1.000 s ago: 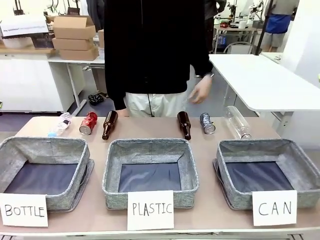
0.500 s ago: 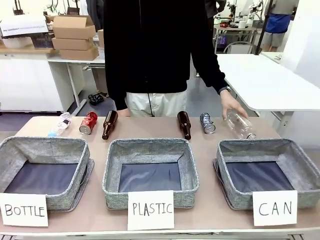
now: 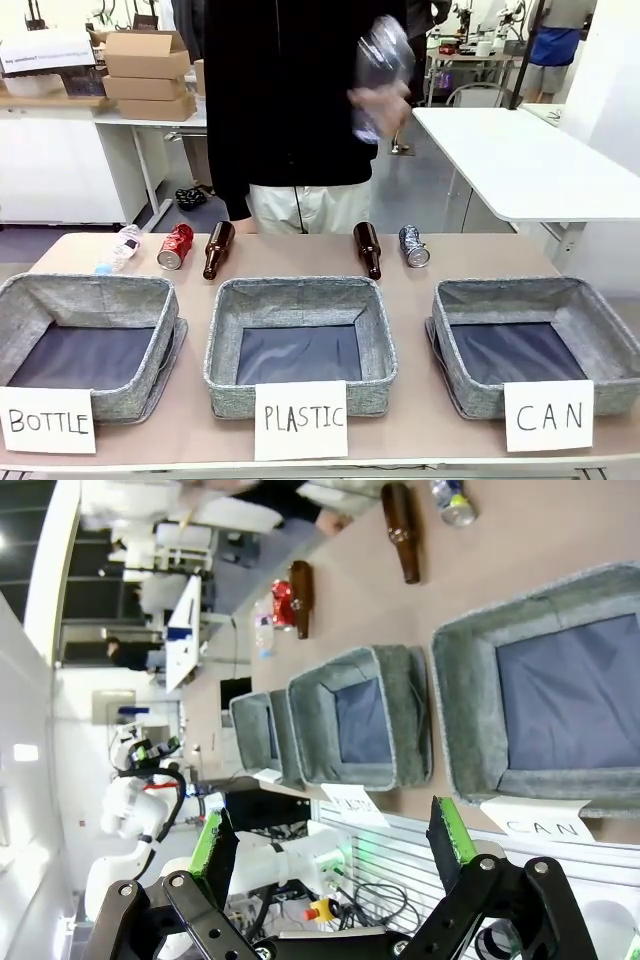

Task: Sort the can waste into the basket.
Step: Pick up the can waste from the table and place it in the right Fabric basket.

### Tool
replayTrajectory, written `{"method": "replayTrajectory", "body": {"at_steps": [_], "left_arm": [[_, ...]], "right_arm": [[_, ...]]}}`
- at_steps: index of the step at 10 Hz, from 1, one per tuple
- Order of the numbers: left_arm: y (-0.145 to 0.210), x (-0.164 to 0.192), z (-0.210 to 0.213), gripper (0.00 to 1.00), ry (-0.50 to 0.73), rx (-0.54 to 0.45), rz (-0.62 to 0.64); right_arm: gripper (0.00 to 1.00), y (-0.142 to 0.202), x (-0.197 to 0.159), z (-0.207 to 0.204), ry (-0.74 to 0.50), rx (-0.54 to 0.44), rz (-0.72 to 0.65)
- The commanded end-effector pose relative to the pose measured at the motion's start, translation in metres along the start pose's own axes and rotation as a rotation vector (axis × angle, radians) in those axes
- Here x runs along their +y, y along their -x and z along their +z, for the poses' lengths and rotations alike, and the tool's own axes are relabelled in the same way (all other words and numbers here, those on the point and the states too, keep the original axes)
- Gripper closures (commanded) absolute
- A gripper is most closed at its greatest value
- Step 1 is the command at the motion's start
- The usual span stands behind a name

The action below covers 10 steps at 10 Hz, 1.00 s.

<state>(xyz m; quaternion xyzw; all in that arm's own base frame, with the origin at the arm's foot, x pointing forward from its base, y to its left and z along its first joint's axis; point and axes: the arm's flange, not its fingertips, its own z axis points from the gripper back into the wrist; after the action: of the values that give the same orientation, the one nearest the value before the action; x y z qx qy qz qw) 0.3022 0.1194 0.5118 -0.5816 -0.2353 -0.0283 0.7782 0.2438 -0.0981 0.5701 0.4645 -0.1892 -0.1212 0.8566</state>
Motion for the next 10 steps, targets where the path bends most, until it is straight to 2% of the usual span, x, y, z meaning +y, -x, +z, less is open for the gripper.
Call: {"method": "replayTrajectory", "body": {"at_steps": [1,2,3,4,5,6,7,8,9,10], "left_arm": [[0.003,-0.028,-0.005,0.00,-0.087,0.072,-0.138],[-0.011,-0.040,-0.023,0.00,-0.298,0.051,-0.226],[-0.032,-0.047,-0.048,0.00,-0.454,0.073,-0.277],[-0.061,-0.040,-0.078,0.00,-0.602,0.133,-0.282],[-0.088,-0.024,-0.101,0.00,-0.683,0.184,-0.244],[-0.110,-0.009,-0.121,0.00,-0.659,0.283,-0.223],[-0.125,0.008,-0.142,0.00,-0.681,0.288,-0.239],[-0.132,0.008,-0.145,0.00,-0.650,0.227,-0.125],[-0.096,-0.008,-0.145,0.00,-0.686,0.236,-0.304],[-0.096,-0.008,-0.145,0.00,-0.686,0.236,-0.304]], "right_arm": [[0.00,-0.002,0.001,-0.001,-0.023,-0.001,0.017],[0.00,-0.002,0.001,-0.001,-0.023,-0.001,0.017],[0.00,-0.002,0.001,-0.001,-0.023,-0.001,0.017],[0.00,-0.002,0.001,-0.001,-0.023,-0.001,0.017],[0.00,-0.002,0.001,-0.001,-0.023,-0.001,0.017],[0.00,-0.002,0.001,-0.001,-0.023,-0.001,0.017],[0.00,-0.002,0.001,-0.001,-0.023,-0.001,0.017],[0.00,-0.002,0.001,-0.001,-0.023,-0.001,0.017],[0.00,-0.002,0.001,-0.001,-0.023,-0.001,0.017],[0.00,-0.002,0.001,-0.001,-0.023,-0.001,0.017]]}}
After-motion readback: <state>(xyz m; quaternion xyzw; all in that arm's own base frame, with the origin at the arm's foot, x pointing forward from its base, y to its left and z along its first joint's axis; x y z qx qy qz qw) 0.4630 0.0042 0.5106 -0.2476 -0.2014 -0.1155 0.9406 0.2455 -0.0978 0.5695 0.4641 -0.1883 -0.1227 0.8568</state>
